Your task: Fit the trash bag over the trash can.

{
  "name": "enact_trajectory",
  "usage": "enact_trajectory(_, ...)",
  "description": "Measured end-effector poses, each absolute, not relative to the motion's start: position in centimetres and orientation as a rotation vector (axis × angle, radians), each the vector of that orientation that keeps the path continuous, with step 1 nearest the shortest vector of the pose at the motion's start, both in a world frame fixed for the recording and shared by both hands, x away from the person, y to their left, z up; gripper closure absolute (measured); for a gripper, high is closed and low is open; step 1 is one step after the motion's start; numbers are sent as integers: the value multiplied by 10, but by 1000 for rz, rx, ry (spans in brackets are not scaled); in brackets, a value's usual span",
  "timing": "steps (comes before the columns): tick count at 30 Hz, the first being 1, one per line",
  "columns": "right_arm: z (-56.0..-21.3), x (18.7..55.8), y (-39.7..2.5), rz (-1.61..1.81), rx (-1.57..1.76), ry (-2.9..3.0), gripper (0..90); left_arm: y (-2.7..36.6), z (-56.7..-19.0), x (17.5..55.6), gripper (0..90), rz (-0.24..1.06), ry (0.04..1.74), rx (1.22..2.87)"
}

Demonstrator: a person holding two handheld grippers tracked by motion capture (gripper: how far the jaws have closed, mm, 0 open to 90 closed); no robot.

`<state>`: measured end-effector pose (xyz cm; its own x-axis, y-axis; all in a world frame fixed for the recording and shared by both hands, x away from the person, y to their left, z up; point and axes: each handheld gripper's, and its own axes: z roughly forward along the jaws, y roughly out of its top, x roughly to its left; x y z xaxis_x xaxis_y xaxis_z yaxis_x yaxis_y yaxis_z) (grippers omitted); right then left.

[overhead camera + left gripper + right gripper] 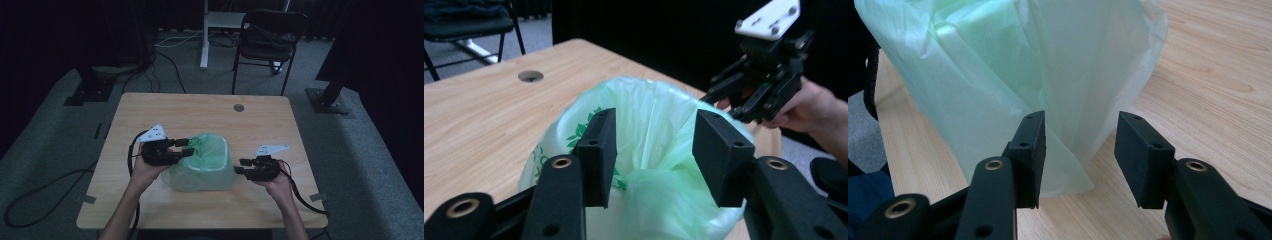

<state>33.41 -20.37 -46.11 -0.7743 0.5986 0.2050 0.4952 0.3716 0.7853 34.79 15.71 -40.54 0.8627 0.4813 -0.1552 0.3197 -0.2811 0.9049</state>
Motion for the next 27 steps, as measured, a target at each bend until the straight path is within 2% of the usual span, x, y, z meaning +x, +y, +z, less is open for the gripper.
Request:
enact_trajectory(5,-463,335,-203,1366,1010,2510,536,151,-409,356,517,208,623,1948)
enact_trajectory(17,-464,335,-203,1367,1023,2511,523,144,-414,368,527,86,580,1963)
enact_trajectory(23,-464,335,-203,1369,1026,2510,518,145,-413,377,510,152,680,1932)
enact_trajectory(27,-464,335,-204,1373,1027,2508,517,143,-410,375,504,152,666,1933)
